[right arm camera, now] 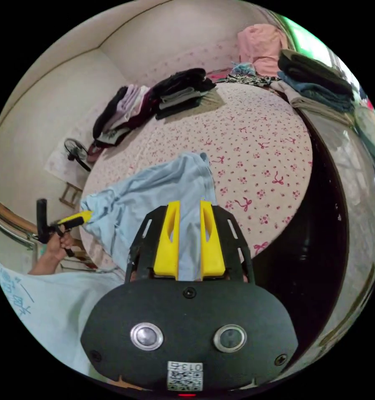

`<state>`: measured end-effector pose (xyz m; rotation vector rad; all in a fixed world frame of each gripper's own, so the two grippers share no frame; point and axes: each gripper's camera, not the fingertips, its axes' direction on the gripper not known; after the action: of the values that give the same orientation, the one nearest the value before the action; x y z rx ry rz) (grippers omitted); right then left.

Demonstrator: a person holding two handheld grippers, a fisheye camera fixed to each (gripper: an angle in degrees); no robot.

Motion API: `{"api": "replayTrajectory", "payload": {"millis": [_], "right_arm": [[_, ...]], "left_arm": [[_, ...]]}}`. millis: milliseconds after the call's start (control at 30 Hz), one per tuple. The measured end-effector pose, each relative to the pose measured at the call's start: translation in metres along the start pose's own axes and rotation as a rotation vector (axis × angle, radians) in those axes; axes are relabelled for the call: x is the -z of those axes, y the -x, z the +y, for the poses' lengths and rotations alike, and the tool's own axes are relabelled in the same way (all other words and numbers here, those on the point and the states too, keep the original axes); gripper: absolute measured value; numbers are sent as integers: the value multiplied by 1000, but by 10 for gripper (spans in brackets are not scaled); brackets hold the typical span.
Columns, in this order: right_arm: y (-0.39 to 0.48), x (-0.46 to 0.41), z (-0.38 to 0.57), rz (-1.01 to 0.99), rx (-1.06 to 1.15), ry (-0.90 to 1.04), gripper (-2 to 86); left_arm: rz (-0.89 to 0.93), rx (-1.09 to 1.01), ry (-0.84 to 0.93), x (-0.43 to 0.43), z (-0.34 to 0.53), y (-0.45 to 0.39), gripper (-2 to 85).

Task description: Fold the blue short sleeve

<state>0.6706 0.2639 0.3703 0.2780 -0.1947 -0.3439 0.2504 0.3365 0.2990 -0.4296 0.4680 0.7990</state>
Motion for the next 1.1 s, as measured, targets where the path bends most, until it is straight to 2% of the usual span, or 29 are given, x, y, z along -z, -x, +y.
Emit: {"api": "replayTrajectory", "payload": {"millis": [100,133,200,233,300,367,533,633,700,767,800,933,1000,1100], "right_arm": [[13,-15,1,86,108,109,87],[20,-24,1,118,160,168,80],[28,-39,4,182,218,252,39],[33,-41,3,206,241,241,31],[38,-40,-2,124,254,240,22],[45,-21,-15,25,275,105,15],[55,45,-44,-29,273,-305,12],[54,65,-47,-50,252,-461,12],[51,63,-44,-29,238,-468,12],[39,42,-43,-51,155,-280,12],[36,38,-40,-47,131,-251,12],[14,20,-16,46,13,-122,11],[8,23,-10,54,-6,-138,11],[11,27,-10,94,37,-144,18]], "left_arm": [[-101,-138,143,-34,-3,-32,158],[-164,-168,184,-46,-2,-38,134],[-291,-203,150,-47,1,-44,79],[-304,-224,160,-46,0,-43,48],[-265,-204,139,-36,-6,-38,26],[-266,-179,36,-9,-16,-31,18],[-268,-67,-474,109,-27,-17,11],[-196,-7,-598,134,-14,0,11],[-178,27,-549,126,-6,11,11],[-100,103,-362,102,-1,30,10],[-69,139,-269,86,9,40,8],[-57,363,-287,77,65,67,23],[-17,359,-277,76,76,68,40],[-54,225,-164,62,73,44,65]]}}
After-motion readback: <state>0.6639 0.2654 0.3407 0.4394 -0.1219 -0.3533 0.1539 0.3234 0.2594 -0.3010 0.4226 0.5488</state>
